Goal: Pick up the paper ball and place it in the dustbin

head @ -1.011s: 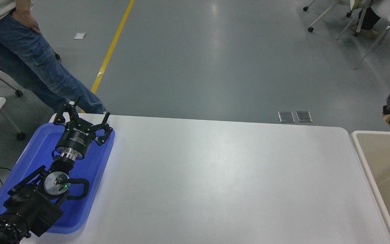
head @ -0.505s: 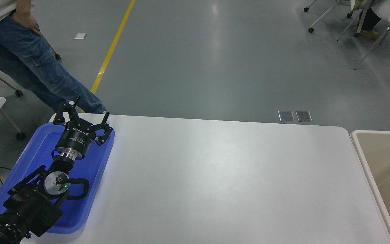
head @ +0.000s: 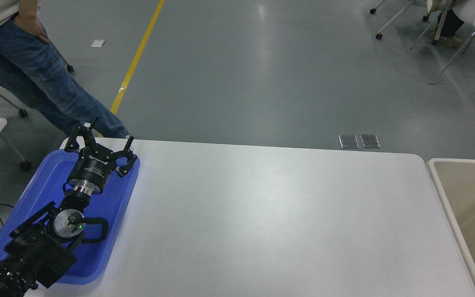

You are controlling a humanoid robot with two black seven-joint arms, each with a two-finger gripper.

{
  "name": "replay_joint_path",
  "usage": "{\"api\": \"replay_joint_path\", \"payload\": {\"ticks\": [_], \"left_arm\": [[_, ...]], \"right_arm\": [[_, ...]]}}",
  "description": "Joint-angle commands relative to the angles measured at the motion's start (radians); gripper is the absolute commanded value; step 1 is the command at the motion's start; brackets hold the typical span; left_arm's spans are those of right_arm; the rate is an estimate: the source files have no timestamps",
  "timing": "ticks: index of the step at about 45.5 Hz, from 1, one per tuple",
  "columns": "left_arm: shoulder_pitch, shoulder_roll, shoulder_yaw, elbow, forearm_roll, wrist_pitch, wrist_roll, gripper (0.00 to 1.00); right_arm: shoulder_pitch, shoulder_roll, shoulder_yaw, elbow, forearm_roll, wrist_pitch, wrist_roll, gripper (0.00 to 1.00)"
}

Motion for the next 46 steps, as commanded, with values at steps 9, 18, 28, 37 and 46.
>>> {"api": "replay_joint_path", "payload": {"ticks": [9, 18, 28, 37, 46], "left_arm": [[0.0, 0.0, 0.0, 0.0, 0.0, 0.0, 0.0, 1.0], [0.0, 0.0, 0.0, 0.0, 0.0, 0.0, 0.0, 1.0], [0.0, 0.0, 0.0, 0.0, 0.0, 0.0, 0.0, 1.0], [0.0, 0.0, 0.0, 0.0, 0.0, 0.0, 0.0, 1.0], [0.0, 0.0, 0.0, 0.0, 0.0, 0.0, 0.0, 1.0]], "right_arm": [[-0.476, 0.056, 0.166, -0.273, 0.265, -0.268, -0.006, 0.04], [-0.682, 0.128, 0.313, -0.423, 0.367, -0.33, -0.006, 0.04], [-0.832, 0.231, 0.491, -0.555, 0.452, -0.409, -0.006, 0.04], [-0.898, 0.277, 0.608, -0.563, 0.515, -0.514, -0.007, 0.04], [-1.007, 0.344, 0.749, -0.624, 0.578, -0.569, -0.006, 0.07]]}}
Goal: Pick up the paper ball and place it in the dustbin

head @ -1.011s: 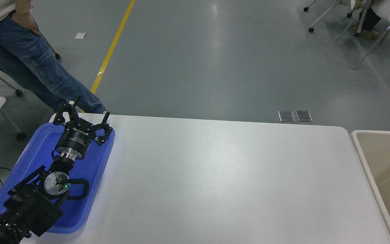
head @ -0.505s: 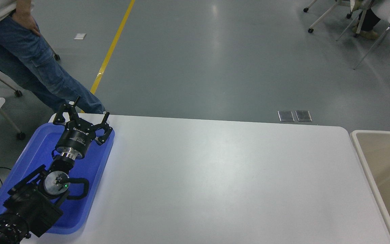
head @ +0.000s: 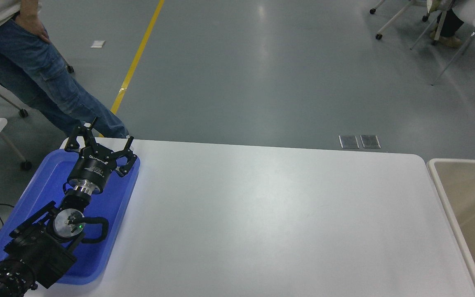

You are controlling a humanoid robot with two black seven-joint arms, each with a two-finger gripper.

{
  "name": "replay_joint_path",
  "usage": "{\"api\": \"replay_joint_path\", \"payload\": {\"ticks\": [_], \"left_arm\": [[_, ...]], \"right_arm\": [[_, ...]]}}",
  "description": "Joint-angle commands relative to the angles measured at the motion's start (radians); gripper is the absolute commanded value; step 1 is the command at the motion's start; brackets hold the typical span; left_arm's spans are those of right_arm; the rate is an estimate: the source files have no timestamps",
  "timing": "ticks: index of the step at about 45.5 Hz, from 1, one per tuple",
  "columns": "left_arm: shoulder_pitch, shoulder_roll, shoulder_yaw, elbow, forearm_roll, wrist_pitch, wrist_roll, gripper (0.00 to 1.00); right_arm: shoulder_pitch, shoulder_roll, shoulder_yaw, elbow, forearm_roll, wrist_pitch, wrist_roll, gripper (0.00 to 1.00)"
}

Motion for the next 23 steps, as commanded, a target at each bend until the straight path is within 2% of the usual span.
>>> {"api": "replay_joint_path", "payload": {"ticks": [1, 23], "left_arm": [[0.0, 0.0, 0.0, 0.0, 0.0, 0.0, 0.0, 1.0], [0.0, 0.0, 0.0, 0.0, 0.0, 0.0, 0.0, 1.0]], "right_arm": [[-0.138, 0.084, 0.18, -0.076, 0.079, -0.085, 0.001, 0.07], [-0.284, 0.213, 0.352, -0.081, 0.112, -0.164, 0.006, 0.07]]}}
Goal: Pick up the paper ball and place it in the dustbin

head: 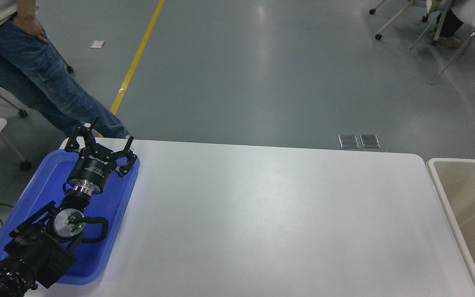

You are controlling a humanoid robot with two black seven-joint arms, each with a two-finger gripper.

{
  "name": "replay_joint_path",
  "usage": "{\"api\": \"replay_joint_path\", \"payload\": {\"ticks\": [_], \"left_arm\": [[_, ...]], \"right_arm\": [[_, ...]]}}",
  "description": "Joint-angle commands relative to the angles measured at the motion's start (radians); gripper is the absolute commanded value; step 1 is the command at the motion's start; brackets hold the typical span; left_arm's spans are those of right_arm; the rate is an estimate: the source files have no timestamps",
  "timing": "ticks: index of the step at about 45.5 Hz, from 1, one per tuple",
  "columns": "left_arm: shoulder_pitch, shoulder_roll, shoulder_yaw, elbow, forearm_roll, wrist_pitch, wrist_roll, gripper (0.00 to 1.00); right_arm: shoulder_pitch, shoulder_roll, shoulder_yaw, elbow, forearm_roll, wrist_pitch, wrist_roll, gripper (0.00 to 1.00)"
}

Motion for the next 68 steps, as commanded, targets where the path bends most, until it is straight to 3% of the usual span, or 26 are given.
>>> {"api": "replay_joint_path", "payload": {"ticks": [1, 18, 21, 24, 26, 28, 29, 63, 68], "left_arm": [[0.0, 0.0, 0.0, 0.0, 0.0, 0.0, 0.0, 1.0], [0.0, 0.0, 0.0, 0.0, 0.0, 0.0, 0.002, 1.0], [0.0, 0.0, 0.0, 0.0, 0.0, 0.0, 0.0, 1.0], [0.0, 0.0, 0.0, 0.0, 0.0, 0.0, 0.0, 1.0], [0.0, 0.0, 0.0, 0.0, 0.0, 0.0, 0.0, 1.0], [0.0, 0.0, 0.0, 0.0, 0.0, 0.0, 0.0, 1.0], [0.0, 0.0, 0.0, 0.0, 0.0, 0.0, 0.0, 1.0], [0.002, 0.0, 0.0, 0.0, 0.0, 0.0, 0.0, 1.0], [0.002, 0.0, 0.0, 0.0, 0.0, 0.0, 0.0, 1.0]], "right_arm": [[-0.073, 0.068, 0.063, -0.007, 0.024, -0.041, 0.002, 0.07], [-0.106, 0.104, 0.065, -0.006, 0.026, -0.053, 0.003, 0.08], [-0.106, 0.105, 0.067, -0.007, 0.029, -0.053, 0.003, 0.16], [-0.106, 0.104, 0.074, -0.006, 0.026, -0.053, 0.003, 0.3], [-0.105, 0.104, 0.076, -0.006, 0.026, -0.053, 0.003, 0.55], [-0.103, 0.104, 0.074, -0.006, 0.026, -0.053, 0.003, 0.9], [-0.103, 0.104, 0.076, -0.006, 0.026, -0.053, 0.003, 1.0], [0.042, 0.065, 0.118, 0.027, 0.019, -0.035, 0.005, 1.0], [0.111, 0.061, 0.224, 0.063, 0.019, -0.035, 0.028, 1.0]]}}
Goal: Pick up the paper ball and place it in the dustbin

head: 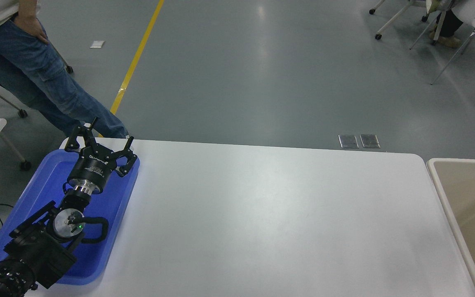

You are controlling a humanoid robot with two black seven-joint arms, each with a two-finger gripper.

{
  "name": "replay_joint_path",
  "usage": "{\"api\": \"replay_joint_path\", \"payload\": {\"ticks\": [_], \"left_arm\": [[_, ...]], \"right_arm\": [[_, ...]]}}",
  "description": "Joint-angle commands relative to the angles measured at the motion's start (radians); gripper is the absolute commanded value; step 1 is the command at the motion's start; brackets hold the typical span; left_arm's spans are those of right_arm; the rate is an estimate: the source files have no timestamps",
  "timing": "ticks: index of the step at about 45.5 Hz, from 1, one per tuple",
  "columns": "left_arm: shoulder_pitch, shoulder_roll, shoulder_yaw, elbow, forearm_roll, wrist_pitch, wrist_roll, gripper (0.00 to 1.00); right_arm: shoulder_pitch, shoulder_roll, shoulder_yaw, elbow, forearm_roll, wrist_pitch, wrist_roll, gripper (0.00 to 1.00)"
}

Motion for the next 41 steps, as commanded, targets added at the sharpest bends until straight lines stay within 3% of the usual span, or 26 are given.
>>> {"api": "replay_joint_path", "payload": {"ticks": [1, 7, 18, 32, 41], "left_arm": [[0.0, 0.0, 0.0, 0.0, 0.0, 0.0, 0.0, 1.0], [0.0, 0.0, 0.0, 0.0, 0.0, 0.0, 0.0, 1.0], [0.002, 0.0, 0.0, 0.0, 0.0, 0.0, 0.0, 1.0], [0.0, 0.0, 0.0, 0.0, 0.0, 0.0, 0.0, 1.0], [0.002, 0.0, 0.0, 0.0, 0.0, 0.0, 0.0, 1.0]], "right_arm": [[0.135, -0.024, 0.143, 0.055, -0.002, 0.001, 0.035, 1.0], [0.215, -0.059, 0.254, 0.165, -0.012, 0.002, 0.103, 1.0], [0.247, -0.145, 0.541, 0.44, -0.029, 0.027, 0.144, 1.0], [0.077, -0.144, 0.938, 0.693, -0.273, 0.067, 0.277, 1.0], [-0.064, -0.136, 1.116, 0.796, -0.288, 0.225, 0.296, 1.0]]}}
